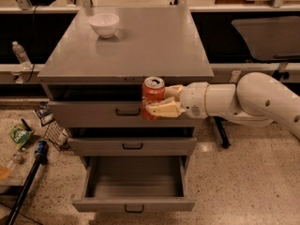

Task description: Place coke can into bottom drawer

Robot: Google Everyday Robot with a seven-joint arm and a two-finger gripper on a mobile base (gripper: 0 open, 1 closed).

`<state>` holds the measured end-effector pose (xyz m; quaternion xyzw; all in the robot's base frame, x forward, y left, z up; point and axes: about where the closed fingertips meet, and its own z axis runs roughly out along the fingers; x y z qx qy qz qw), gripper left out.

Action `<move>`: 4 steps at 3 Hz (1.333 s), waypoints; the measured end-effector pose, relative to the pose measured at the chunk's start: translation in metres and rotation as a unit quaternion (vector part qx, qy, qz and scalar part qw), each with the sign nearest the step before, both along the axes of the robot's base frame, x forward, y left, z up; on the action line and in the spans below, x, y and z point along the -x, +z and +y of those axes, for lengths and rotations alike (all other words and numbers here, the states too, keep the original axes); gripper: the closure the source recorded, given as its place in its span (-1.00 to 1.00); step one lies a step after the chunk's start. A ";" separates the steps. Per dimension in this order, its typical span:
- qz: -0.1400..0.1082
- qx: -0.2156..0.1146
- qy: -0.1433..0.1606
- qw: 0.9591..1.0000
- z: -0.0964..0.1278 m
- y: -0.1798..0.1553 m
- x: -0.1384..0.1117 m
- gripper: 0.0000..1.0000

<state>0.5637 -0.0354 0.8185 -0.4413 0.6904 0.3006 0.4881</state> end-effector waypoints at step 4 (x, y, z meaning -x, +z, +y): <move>0.033 -0.053 0.046 0.997 0.078 -0.188 0.042 1.00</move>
Offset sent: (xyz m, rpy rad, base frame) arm -0.0393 0.0642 -0.1450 0.1006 0.0743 0.0186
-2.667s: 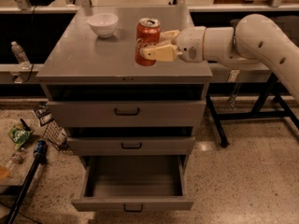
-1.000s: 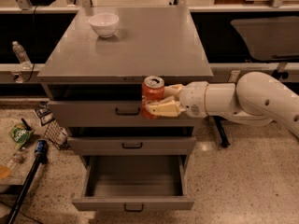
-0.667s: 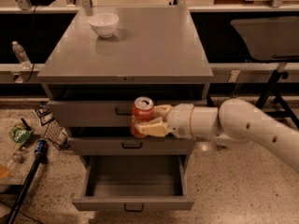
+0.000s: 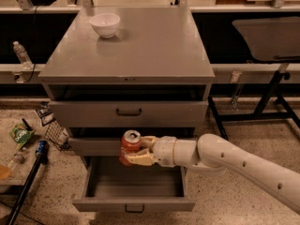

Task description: Place coke can into bottom drawer

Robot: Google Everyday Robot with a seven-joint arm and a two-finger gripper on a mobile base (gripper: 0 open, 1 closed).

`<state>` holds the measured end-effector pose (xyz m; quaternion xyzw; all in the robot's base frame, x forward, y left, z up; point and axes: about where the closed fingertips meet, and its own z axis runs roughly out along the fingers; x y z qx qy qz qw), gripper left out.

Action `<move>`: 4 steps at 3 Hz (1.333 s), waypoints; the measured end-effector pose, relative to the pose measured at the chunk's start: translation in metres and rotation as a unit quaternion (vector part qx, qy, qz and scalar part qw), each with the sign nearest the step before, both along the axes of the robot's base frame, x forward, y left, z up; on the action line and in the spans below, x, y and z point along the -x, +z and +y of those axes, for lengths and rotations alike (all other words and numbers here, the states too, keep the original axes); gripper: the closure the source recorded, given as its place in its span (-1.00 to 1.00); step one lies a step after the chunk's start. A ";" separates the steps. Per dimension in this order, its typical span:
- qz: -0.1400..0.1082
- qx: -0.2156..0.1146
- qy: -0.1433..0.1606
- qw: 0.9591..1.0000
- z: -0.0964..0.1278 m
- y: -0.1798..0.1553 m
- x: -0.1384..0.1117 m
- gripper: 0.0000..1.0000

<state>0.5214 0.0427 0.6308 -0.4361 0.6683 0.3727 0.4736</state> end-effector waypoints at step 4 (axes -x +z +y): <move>-0.005 -0.017 0.056 0.998 0.028 -0.140 0.006 1.00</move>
Offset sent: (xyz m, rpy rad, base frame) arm -0.0088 0.0090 -0.0789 0.0686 0.0524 0.0344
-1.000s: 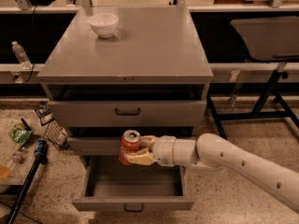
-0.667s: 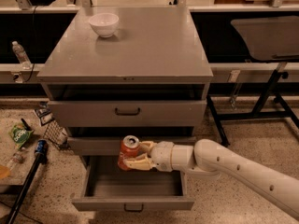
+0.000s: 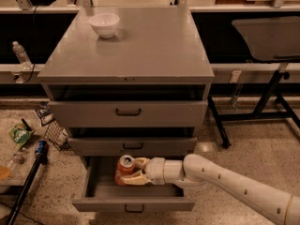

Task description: Place coke can into bottom drawer

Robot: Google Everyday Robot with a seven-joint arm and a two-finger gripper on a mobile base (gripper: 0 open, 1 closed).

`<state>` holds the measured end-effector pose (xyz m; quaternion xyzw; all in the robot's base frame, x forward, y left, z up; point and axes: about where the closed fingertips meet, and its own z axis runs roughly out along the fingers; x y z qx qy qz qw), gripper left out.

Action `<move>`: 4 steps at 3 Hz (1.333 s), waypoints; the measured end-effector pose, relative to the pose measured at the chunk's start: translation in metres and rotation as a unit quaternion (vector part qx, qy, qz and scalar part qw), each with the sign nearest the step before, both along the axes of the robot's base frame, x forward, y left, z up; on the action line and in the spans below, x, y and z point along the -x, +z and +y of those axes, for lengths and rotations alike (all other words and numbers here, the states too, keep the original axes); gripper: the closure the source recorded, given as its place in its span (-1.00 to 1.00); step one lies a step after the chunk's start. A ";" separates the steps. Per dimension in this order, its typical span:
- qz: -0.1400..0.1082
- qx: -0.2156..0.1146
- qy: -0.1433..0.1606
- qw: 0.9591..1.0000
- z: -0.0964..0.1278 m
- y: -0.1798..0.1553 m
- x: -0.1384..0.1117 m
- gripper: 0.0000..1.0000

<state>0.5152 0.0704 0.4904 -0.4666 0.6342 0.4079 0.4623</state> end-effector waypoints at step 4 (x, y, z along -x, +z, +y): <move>0.016 -0.006 -0.007 1.000 0.008 -0.140 -0.024 1.00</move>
Offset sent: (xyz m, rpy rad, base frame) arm 0.0036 0.0027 -0.1126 0.0545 0.0891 -0.0910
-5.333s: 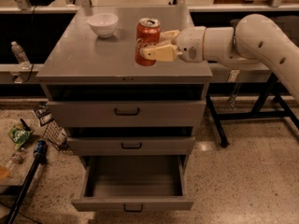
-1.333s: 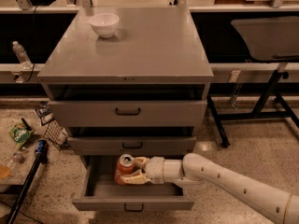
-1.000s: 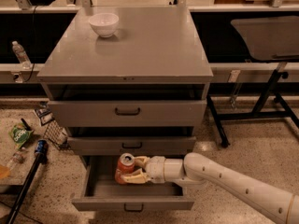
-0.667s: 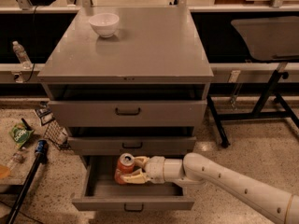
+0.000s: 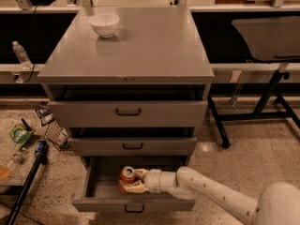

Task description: Place coke can into bottom drawer

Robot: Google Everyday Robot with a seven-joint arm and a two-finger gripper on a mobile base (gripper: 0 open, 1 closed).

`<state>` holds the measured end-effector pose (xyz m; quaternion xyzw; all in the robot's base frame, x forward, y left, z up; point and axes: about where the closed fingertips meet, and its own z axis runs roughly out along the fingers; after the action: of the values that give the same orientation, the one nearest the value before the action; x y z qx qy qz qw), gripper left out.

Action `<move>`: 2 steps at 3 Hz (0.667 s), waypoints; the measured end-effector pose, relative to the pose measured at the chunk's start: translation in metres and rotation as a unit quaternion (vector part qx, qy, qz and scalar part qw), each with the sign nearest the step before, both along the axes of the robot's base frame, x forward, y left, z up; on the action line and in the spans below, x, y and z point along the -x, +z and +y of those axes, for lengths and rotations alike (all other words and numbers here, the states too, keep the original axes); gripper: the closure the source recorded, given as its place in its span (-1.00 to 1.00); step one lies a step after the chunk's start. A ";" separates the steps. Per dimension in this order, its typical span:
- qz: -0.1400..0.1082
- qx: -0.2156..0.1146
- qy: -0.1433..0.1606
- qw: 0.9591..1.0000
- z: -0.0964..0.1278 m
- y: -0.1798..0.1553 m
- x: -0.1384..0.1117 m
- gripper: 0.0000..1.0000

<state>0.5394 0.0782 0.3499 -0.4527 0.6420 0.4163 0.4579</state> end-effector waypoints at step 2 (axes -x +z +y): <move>-0.020 0.059 -0.013 0.998 0.009 -0.084 -0.033 1.00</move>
Offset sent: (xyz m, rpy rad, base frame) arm 0.0614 0.0045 -0.1121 -0.2226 -0.0915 -0.0552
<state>0.5720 0.0869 0.2660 -0.4784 0.6625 0.3624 0.4483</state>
